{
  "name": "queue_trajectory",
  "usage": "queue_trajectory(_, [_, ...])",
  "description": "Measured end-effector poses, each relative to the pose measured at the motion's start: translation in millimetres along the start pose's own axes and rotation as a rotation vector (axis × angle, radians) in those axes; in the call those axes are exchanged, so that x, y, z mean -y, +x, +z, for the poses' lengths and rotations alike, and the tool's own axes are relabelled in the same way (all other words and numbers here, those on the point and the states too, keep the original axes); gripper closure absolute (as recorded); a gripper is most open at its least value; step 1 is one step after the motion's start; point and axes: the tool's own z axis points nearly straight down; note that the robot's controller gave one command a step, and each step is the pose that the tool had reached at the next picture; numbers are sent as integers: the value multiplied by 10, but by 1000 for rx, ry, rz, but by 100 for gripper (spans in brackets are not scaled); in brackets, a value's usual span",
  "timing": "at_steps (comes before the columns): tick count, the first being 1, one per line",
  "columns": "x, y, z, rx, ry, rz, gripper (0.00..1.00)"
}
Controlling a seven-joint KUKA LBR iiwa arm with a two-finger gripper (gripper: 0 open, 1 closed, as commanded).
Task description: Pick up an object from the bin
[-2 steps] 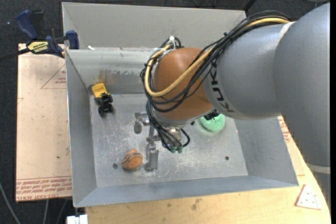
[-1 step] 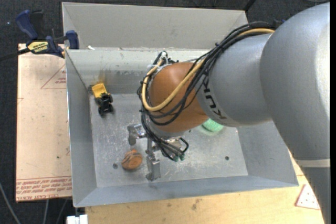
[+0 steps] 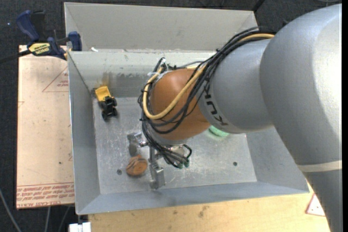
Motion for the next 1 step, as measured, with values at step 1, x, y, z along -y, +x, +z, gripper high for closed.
queue_trajectory(1, [-100, -134, 111, 3, 0, -103, 100])
